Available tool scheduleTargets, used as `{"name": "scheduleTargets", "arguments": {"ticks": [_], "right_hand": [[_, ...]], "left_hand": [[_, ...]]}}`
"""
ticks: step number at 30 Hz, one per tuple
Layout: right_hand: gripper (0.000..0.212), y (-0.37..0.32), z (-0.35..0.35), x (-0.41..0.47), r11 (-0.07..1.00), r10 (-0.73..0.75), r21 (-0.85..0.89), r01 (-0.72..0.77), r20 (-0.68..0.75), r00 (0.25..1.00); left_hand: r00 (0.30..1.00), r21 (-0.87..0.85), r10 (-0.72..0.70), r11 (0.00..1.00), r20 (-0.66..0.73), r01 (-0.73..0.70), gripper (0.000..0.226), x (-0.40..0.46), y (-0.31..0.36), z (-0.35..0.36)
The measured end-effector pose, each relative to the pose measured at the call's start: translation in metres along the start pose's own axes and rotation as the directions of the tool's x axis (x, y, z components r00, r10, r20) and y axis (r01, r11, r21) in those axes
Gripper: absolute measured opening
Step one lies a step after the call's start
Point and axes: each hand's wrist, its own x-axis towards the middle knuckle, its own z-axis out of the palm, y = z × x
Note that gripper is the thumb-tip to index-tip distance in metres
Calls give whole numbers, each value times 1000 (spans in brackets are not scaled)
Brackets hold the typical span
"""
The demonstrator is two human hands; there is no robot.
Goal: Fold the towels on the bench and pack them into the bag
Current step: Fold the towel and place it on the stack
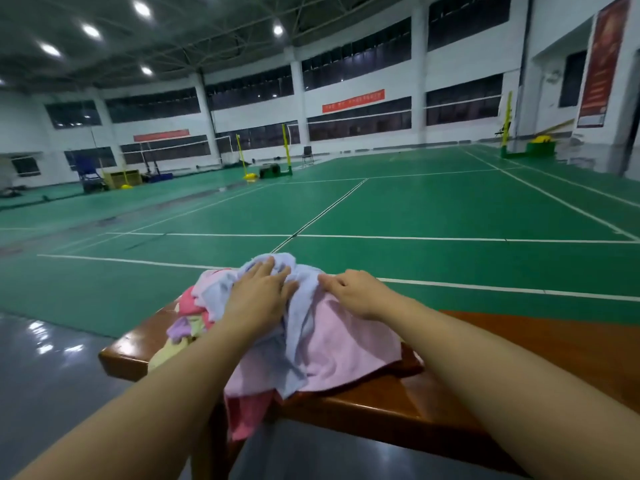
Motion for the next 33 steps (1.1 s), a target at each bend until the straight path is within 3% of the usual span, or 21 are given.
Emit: {"name": "scheduleTargets", "arguments": {"ticks": [1, 4, 8, 11, 12, 16, 19, 23, 27, 30, 33], "right_hand": [[58, -5, 5, 2, 992, 37, 121, -35, -14, 999], [52, -17, 13, 8, 910, 144, 401, -103, -74, 987], [32, -20, 13, 17, 732, 302, 675, -91, -201, 932], [36, 0, -3, 11, 528, 449, 842, -110, -166, 878], [38, 10, -11, 6, 515, 479, 850, -112, -177, 860], [42, 66, -50, -40, 743, 517, 642, -189, -373, 770], [47, 119, -81, -93, 845, 502, 422, -328, -417, 758], [55, 193, -114, -175, 815, 577, 194, -546, -352, 737], [59, 243, -142, -242, 724, 660, 75, -685, -361, 658], [53, 262, -155, -269, 703, 673, 95, -705, -408, 617], [43, 272, -163, -278, 745, 636, 139, -652, -440, 634]], "left_hand": [[999, 14, 34, 999, -30, -34, 56, -1, 1, 1], [994, 16, 86, 996, -74, -85, 51, -2, 15, 0], [987, -149, 77, 984, -143, -98, 46, -1, 41, -5], [973, -292, 131, 939, -190, -184, 43, -4, 66, -13], [978, -343, 120, 923, -172, -173, 41, -6, 76, -15], [988, -370, 145, 916, -60, -157, 50, -8, 130, -8], [972, -412, 232, 884, -26, -222, 55, -8, 179, 6], [913, -510, 393, 811, 110, -288, 51, -12, 243, 29], [794, -560, 604, 680, 64, -472, 30, -23, 301, 36], [702, -617, 704, 600, 105, -509, 33, -40, 344, 30], [658, -636, 747, 554, 94, -537, 34, -50, 379, 22]]}}
